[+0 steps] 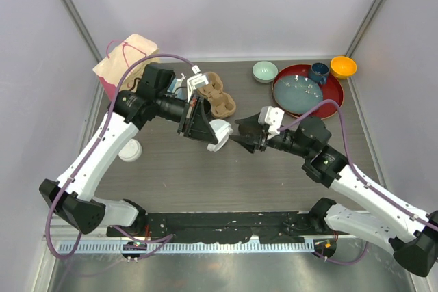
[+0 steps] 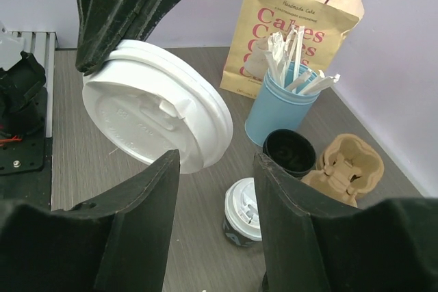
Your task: Pack the takeout coffee
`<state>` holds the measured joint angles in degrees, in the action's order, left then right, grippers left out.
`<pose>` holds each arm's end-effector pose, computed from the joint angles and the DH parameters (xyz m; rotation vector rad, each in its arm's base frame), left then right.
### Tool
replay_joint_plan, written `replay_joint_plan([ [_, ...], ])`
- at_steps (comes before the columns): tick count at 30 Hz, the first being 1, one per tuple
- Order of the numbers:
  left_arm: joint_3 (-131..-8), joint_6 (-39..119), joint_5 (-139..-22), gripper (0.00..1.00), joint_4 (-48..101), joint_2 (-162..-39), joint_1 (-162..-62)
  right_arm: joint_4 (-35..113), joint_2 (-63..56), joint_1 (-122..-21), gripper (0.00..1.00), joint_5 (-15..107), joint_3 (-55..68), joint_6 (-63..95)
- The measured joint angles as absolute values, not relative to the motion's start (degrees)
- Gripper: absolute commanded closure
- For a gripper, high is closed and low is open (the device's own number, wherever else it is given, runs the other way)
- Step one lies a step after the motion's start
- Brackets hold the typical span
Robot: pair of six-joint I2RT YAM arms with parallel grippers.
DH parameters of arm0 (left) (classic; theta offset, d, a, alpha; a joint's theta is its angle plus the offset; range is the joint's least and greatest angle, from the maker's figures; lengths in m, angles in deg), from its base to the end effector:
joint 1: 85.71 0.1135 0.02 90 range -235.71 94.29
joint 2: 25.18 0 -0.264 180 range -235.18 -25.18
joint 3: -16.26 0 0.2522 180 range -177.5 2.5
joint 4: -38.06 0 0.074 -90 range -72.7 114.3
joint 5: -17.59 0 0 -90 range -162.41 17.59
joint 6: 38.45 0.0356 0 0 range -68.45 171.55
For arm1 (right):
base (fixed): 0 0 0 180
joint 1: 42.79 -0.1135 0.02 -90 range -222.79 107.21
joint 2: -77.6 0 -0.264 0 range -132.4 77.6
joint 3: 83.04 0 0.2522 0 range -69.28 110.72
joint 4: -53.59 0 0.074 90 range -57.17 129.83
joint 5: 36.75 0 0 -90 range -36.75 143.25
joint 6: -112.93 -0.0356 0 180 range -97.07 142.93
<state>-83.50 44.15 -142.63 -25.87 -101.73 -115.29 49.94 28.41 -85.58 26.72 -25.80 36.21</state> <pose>0.2057 -0.1553 0.4135 1.0823 1.9555 -1.7278 0.1380 0.1494 0.3568 -1.0434 1.1459 0.7554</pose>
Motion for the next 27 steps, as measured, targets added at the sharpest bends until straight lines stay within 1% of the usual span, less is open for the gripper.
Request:
replay_joint_plan([
  [2,-83.5,44.04,-142.67,1.0,-25.57,-101.73,-115.29,50.27,27.75,-85.8,0.49,26.57,-25.8,35.86],
  [5,-83.5,43.97,-142.74,1.0,-25.35,-101.73,-115.29,50.84,27.07,-86.06,0.55,26.55,-25.8,35.43],
  [10,-83.5,43.93,-142.76,1.0,-25.2,-101.73,-115.29,51.91,26.46,-86.21,0.6,26.18,-25.45,34.51],
  [11,-83.5,43.91,-142.74,1.0,-25.17,-101.73,-115.29,52.12,26.2,-86.23,0.63,26.07,-25.32,34.35],
  [13,-83.5,43.84,-142.74,1.0,-25.17,-101.73,-115.29,52.21,25.92,-86.26,0.67,25.98,-25.1,34.16],
  [14,-83.5,43.84,-142.74,1.0,-25.15,-101.73,-115.29,52.21,25.83,-86.26,0.72,25.87,-24.99,33.92],
  [17,-83.5,43.8,-143.02,1.0,-25.15,-101.71,-115.29,51.97,25.83,-86.3,0.8,25.83,-24.59,33.52],
  [19,-83.5,43.73,-143.2,1.0,-25.0,-101.71,-115.29,51.64,25.7,-86.3,0.82,25.78,-24.31,33.35],
  [22,-83.5,43.56,-143.18,1.0,-24.78,-101.71,-115.27,50.9,25.24,-86.3,0.9,25.48,-23.87,33.26],
  [23,-83.48,43.47,-143.15,1.0,-24.71,-101.71,-115.25,50.79,25.17,-86.3,0.95,25.37,-23.85,33.26],
  [24,-83.5,43.45,-143.13,1.0,-24.71,-101.71,-115.25,50.55,25.11,-86.32,0.97,25.11,-23.85,33.26],
  [27,-83.5,43.45,-142.87,1.0,-24.76,-101.71,-115.18,49.28,25.13,-86.34,0.99,25.13,-23.85,33.26],
])
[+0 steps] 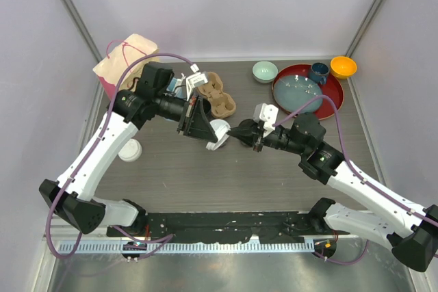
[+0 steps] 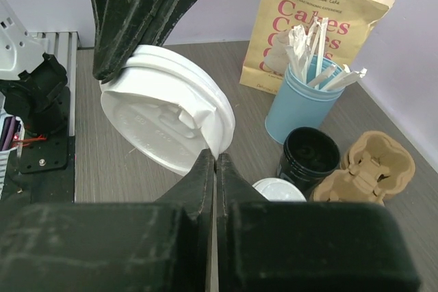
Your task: Pack the takeout coffee
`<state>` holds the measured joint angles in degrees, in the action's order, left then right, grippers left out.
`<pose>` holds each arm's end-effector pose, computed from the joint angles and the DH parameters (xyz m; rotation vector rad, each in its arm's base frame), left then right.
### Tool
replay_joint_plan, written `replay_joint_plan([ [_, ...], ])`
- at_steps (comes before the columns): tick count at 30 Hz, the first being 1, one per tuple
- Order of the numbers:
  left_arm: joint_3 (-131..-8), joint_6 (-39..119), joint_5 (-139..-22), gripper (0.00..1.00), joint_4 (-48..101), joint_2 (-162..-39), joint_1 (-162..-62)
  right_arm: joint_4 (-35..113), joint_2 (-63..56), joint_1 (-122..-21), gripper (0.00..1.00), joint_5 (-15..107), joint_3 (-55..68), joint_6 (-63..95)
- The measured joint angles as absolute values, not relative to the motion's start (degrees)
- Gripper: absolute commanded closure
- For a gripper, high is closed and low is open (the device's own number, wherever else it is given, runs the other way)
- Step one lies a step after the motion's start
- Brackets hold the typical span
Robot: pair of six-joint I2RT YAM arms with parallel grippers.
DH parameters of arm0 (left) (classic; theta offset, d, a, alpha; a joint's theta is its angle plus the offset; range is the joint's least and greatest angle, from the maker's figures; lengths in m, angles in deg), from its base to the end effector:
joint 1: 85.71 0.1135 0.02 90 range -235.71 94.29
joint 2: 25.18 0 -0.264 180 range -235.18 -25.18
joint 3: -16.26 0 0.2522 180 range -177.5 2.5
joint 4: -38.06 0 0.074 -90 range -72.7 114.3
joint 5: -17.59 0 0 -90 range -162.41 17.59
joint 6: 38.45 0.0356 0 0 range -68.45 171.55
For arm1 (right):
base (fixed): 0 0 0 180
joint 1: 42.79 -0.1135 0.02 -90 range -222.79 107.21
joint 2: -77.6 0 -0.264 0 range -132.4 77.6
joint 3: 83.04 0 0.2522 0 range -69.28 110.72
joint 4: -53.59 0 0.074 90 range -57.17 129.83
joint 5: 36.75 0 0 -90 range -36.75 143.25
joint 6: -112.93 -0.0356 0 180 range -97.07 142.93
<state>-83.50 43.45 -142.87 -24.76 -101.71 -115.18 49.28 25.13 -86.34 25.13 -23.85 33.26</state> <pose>0.2068 -0.1554 0.4150 1.0804 1.9434 -1.7306 0.1442 0.1603 0.3568 -1.0576 1.1921 0.8297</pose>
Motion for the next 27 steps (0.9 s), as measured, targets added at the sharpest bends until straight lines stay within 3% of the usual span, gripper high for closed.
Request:
replay_joint_plan([
  [2,-83.5,43.54,-142.04,0.92,-24.8,-101.71,-115.05,48.54,25.22,-86.34,0.99,25.61,-23.81,33.28],
  [3,-83.48,43.67,-141.43,0.78,-24.8,-101.71,-114.94,47.93,25.35,-86.34,0.99,26.05,-23.76,33.26],
  [6,-83.5,44.43,-138.5,0.59,-24.8,-101.71,-114.57,44.37,25.48,-86.45,0.99,28.6,-22.54,33.2],
  [12,-83.52,46.6,-129.8,0.37,-25.15,-101.73,-114.15,35.91,24.54,-86.45,0.99,35.75,-18.56,31.95],
  [17,-83.5,47.76,-121.58,0.27,-25.2,-101.73,-114.13,28.21,22.24,-86.45,0.99,43.18,-15.74,29.61],
  [27,-81.84,52.52,-104.34,0.21,-23.86,-101.47,-114.13,10.9,14.66,-84.53,0.99,57.59,-4.42,22.7],
])
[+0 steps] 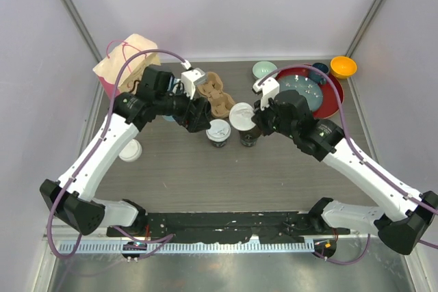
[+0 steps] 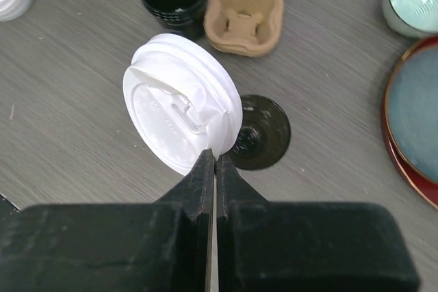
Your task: Pack the takeout coffee
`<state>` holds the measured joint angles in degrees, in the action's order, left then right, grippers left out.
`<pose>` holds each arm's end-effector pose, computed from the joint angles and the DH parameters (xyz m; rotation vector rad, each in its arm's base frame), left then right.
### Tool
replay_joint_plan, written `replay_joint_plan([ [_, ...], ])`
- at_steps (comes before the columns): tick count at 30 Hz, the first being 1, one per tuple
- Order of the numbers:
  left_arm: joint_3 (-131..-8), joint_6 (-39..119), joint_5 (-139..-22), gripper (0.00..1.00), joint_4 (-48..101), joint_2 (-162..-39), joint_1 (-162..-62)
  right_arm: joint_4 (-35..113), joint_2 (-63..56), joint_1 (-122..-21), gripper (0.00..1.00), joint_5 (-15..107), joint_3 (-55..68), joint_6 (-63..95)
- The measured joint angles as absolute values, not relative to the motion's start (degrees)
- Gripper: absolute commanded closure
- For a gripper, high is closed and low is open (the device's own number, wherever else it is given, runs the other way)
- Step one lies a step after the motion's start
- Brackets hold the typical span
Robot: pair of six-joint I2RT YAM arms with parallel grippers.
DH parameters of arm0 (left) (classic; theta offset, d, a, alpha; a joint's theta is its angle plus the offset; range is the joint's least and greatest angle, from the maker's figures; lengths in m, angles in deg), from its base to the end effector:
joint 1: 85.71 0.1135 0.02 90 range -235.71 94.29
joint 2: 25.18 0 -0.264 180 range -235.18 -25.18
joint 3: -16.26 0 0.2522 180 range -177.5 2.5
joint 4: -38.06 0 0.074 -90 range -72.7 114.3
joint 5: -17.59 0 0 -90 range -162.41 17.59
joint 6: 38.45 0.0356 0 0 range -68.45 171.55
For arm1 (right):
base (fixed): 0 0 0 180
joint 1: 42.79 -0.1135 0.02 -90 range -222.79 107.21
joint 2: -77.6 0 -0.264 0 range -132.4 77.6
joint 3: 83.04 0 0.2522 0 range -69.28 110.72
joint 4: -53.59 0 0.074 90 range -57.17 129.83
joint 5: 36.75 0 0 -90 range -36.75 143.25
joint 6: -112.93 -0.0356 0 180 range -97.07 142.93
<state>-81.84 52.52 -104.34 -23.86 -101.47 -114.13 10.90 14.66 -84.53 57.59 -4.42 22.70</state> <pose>0.2296 -0.1457 0.3965 0.8699 2.1236 -0.8832 0.1811 0.1579 0.3670 -0.6858 1.9447 0.3794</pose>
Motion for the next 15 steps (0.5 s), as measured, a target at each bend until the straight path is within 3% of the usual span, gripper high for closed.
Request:
replay_joint_plan([
  [15,-68.94,59.93,-85.43,0.2,-13.59,-98.11,-114.09,-9.07,3.49,-70.69,0.99,58.66,11.49,15.58],
])
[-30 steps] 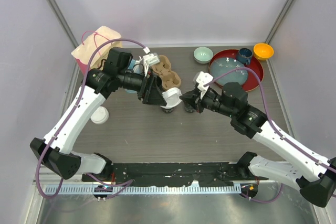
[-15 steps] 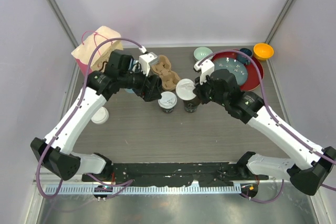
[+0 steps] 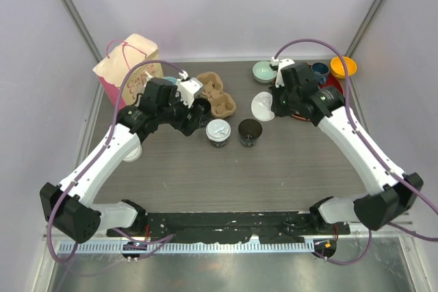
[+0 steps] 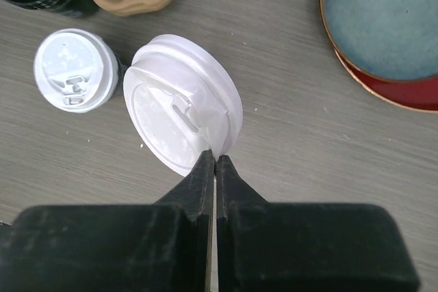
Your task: Pack the takeout coffee
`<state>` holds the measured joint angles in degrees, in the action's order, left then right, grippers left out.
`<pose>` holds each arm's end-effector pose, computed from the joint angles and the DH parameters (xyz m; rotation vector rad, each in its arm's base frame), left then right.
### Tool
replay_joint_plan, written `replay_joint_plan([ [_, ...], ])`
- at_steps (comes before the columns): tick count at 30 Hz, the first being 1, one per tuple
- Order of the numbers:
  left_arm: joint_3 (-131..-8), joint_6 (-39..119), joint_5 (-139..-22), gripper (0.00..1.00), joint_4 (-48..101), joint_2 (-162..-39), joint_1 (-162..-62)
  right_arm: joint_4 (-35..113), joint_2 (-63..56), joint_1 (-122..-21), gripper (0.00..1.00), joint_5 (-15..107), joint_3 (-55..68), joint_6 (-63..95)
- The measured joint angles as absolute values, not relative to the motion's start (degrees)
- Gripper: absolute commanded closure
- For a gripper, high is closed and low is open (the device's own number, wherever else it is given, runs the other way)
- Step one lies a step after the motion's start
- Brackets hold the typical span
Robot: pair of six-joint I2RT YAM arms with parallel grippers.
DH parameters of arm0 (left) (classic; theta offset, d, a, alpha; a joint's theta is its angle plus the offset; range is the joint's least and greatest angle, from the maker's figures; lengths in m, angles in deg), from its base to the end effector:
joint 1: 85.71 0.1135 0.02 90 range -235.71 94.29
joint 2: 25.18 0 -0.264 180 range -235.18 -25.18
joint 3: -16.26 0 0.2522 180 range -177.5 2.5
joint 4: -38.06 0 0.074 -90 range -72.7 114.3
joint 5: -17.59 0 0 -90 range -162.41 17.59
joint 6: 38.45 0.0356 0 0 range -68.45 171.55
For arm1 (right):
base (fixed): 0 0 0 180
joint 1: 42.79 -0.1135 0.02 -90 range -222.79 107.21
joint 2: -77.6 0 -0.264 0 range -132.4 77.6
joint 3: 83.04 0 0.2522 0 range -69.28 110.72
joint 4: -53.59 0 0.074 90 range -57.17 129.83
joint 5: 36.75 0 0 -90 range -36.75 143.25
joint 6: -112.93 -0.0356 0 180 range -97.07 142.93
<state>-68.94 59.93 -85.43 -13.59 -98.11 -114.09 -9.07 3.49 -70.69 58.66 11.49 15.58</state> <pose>0.2363 -0.1368 0.3505 0.8326 2.1171 -0.4418 0.2359 0.1211 0.3818 -0.3649 2.2838 0.2058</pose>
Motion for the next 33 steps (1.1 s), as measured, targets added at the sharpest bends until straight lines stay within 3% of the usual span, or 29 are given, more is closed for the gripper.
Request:
replay_joint_plan([
  [13,-64.75,64.02,-81.41,0.21,-11.1,-96.38,-114.09,-25.4,-19.9,-67.9,0.99,45.98,25.98,15.21],
  [27,-64.64,64.26,-83.7,0.21,-11.1,-96.8,-114.09,-23.19,-21.82,-62.78,0.99,34.81,21.11,17.07],
  [33,-64.64,63.75,-85.8,0.3,-11.08,-98.54,-114.2,-22.71,-23.22,-62.21,0.99,33.56,21.09,18.29],
])
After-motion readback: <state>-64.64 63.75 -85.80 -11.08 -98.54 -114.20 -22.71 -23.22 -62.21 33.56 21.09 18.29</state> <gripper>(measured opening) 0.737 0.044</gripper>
